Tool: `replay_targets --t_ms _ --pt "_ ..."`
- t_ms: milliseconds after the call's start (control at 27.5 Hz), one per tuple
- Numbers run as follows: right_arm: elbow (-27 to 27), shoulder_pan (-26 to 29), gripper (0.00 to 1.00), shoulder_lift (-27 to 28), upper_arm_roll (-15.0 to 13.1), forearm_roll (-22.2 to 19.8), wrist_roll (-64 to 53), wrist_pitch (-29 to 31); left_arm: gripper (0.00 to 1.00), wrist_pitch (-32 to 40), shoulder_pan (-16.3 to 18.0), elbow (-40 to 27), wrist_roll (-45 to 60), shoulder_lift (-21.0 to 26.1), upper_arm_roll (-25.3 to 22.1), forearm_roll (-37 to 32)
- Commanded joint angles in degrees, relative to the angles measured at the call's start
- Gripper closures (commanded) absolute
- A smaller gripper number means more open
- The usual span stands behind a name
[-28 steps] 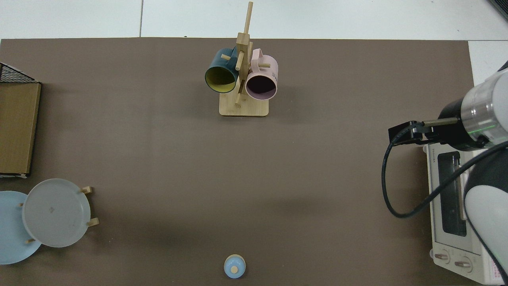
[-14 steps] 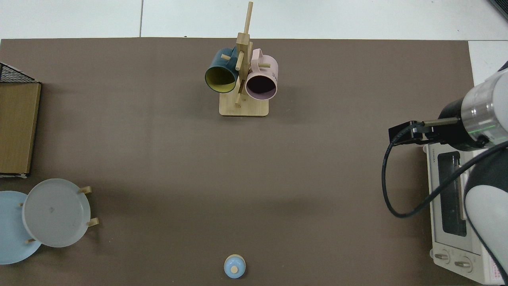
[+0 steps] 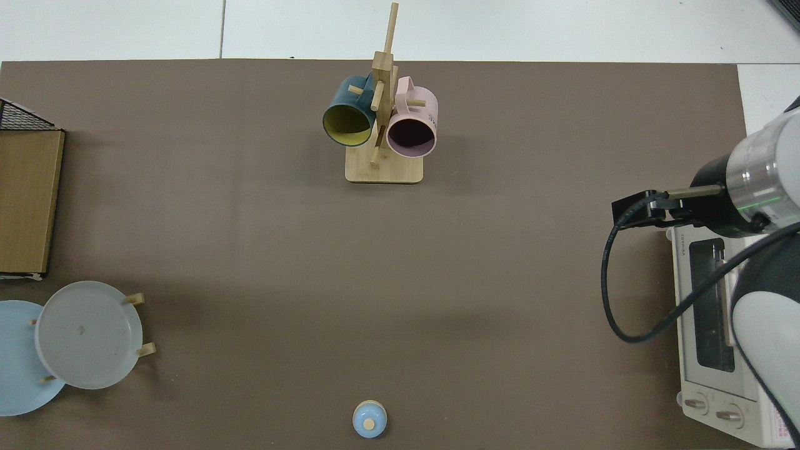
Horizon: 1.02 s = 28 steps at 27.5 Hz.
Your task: Put markers into pen holder
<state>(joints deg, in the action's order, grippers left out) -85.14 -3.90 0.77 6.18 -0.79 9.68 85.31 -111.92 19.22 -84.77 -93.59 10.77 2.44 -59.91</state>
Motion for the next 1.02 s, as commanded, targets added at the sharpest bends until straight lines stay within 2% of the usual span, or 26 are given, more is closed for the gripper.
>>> replay_targets --t_ms 0,218,618,982 --pt "-0.3 1.4 0.0 -0.6 0.7 1.4 -1.1 -0.8 1.0 -0.8 1.8 1.4 -0.8 1.0 0.5 -0.4" --pt "-0.3 1.4 0.0 -0.6 0.7 1.4 -1.1 -0.7 1.0 -0.8 0.7 1.5 -0.8 2.2 0.4 -0.4" --pt "-0.3 1.4 0.0 -0.6 0.7 1.4 -1.1 -0.7 1.0 -1.2 0.8 1.2 0.0 4.6 -0.9 0.1" --pt "-0.3 1.4 0.0 -0.6 0.7 1.4 -1.1 -0.8 1.0 -1.0 1.2 -1.8 2.0 4.5 -0.9 4.0"
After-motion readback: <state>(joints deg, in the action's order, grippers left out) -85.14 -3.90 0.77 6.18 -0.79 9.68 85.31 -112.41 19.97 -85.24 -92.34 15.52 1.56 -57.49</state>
